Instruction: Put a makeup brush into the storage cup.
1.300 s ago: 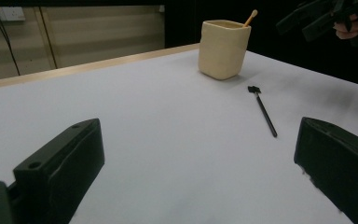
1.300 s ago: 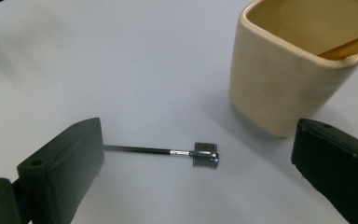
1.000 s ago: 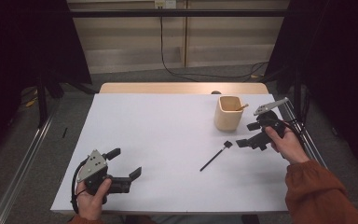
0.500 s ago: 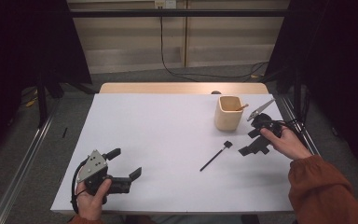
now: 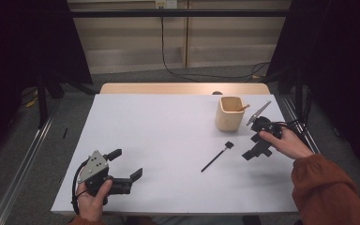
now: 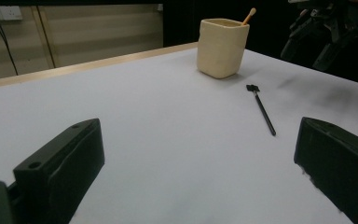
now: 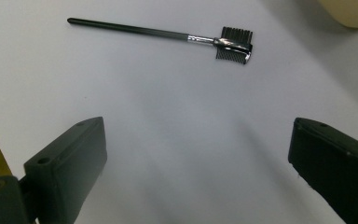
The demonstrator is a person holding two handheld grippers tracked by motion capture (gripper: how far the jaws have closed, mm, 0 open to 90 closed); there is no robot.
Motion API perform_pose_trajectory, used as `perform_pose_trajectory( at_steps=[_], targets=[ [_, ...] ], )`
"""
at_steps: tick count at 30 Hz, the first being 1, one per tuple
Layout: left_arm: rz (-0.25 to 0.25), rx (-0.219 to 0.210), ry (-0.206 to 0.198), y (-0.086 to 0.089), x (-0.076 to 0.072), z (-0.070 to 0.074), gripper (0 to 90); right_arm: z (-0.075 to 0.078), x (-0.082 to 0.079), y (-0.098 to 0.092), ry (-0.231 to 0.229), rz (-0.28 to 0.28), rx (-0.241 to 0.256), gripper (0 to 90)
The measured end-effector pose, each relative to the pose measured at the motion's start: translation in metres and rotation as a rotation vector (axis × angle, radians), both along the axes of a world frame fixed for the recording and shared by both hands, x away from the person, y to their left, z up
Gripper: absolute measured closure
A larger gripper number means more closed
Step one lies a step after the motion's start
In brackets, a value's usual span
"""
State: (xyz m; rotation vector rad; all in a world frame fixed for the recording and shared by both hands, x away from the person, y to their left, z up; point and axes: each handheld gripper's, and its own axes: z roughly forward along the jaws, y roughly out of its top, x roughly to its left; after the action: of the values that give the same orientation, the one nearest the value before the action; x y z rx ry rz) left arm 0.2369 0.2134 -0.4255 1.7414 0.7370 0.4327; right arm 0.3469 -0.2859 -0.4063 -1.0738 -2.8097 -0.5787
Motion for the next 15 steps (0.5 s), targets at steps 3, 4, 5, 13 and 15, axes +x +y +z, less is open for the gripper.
perform_pose_trajectory(
  at_steps=[3, 4, 5, 13, 15],
  targets=[
    [0.0, -0.004, 0.003, 0.0, 0.0, 0.0, 1.5, 0.001, 0.002, 0.001, -0.004, 0.022, -0.002, 3.9],
    [0.0, -0.004, 0.003, 0.0, 0.0, 0.0, 1.5, 0.002, 0.003, 0.001, 0.0, 0.028, -0.002, 3.6],
    [0.0, -0.002, 0.003, 0.0, 0.0, 0.0, 1.5, 0.003, 0.004, 0.001, -0.006, 0.043, -0.003, 3.7],
    [-0.007, 0.005, -0.002, -0.001, 0.0, 0.0, 1.5, 0.006, 0.008, 0.014, -0.02, 0.179, -0.016, 5.1],
    [-0.006, 0.004, 0.001, -0.001, 0.001, 0.0, 1.5, 0.004, 0.01, 0.019, -0.017, 0.204, -0.014, 4.6]
  ],
)
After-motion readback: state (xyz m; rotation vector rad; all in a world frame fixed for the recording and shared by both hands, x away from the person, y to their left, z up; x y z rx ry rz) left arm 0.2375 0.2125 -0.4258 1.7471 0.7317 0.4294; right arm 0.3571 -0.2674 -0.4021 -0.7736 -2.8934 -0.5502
